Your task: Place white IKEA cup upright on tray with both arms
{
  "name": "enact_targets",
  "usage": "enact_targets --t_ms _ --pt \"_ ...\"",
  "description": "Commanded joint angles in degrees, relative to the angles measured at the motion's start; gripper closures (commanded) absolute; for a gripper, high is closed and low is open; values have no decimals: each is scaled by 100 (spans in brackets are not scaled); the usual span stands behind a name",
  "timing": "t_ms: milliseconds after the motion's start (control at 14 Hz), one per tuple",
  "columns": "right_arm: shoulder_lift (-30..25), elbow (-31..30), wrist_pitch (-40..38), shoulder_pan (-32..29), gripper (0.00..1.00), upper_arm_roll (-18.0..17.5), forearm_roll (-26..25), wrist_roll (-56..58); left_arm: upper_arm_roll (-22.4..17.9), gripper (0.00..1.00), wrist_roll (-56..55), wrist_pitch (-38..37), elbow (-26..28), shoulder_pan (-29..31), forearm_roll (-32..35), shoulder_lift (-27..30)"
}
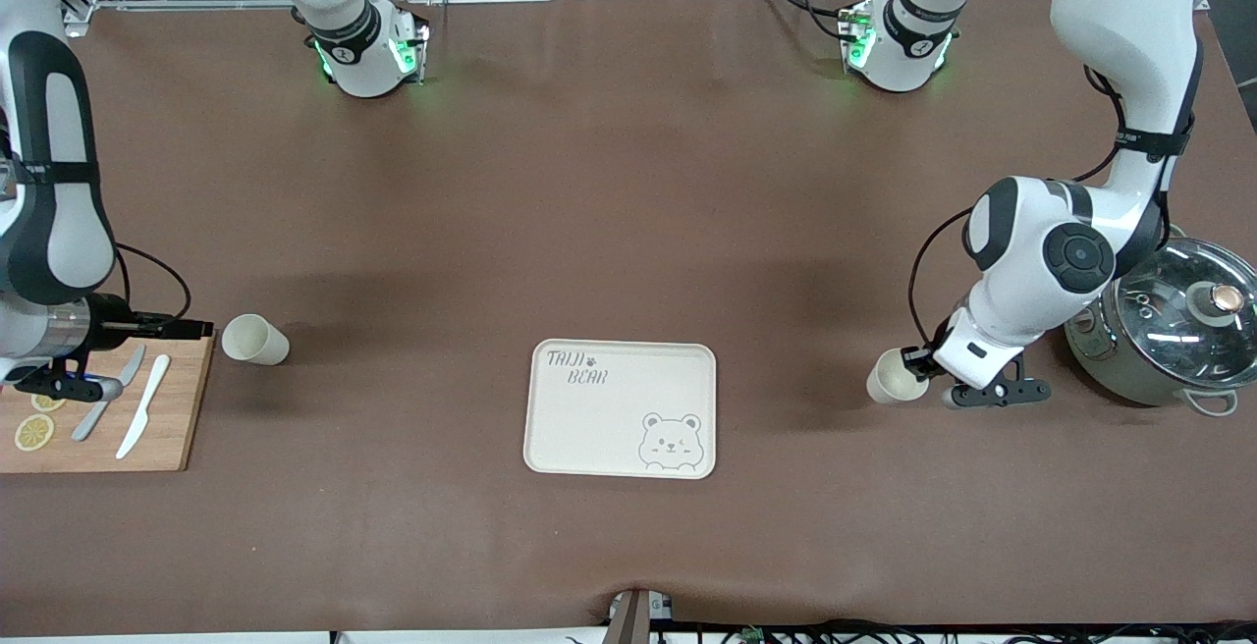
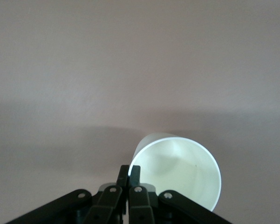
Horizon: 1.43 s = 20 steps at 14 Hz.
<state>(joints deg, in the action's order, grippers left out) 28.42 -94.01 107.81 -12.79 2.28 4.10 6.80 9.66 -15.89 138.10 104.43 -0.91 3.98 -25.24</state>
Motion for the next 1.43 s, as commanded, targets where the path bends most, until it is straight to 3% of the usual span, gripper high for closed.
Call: enact_targets --t_ms 0,143,214,286,357,571,786,1000,1143,1357 --pt "-100 -635 747 -198 0 -79 56 -29 1 100 -457 -257 -965 -444 -99 -454" --pt "-109 -907 925 -215 6 -79 73 -38 1 100 -739 -441 -1651 -760 -99 -823" --pt "-100 -1022 934 -233 23 -88 91 -38 1 100 -880 -486 -1898 -901 -117 -1016" --pt "-109 -1041 934 -233 31 -88 100 -47 1 100 -1064 -486 -2057 -990 -117 -1175" --pt "-100 -1041 943 -242 32 -88 152 -47 1 100 -1283 -486 -2319 -1138 -125 -1342" --pt "-100 -1215 1215 -251 45 -88 389 -47 9 100 -1707 -495 -2927 -1456 -292 -1764" --pt "-100 -1418 1575 -250 48 -88 671 -47 -52 100 -2023 -468 -3087 -1816 -345 -1984" --pt "-100 -1471 1594 -250 86 -88 680 -47 -35 100 -2259 -434 -3087 -2009 -354 -2090" --pt "-126 -1454 1524 -250 98 -88 680 -29 -43 100 -2427 -433 -3069 -2185 -354 -2169" --pt "-188 -1340 1078 -224 100 -88 680 -64 -70 100 -2726 -433 -3069 -2405 -310 -2380"
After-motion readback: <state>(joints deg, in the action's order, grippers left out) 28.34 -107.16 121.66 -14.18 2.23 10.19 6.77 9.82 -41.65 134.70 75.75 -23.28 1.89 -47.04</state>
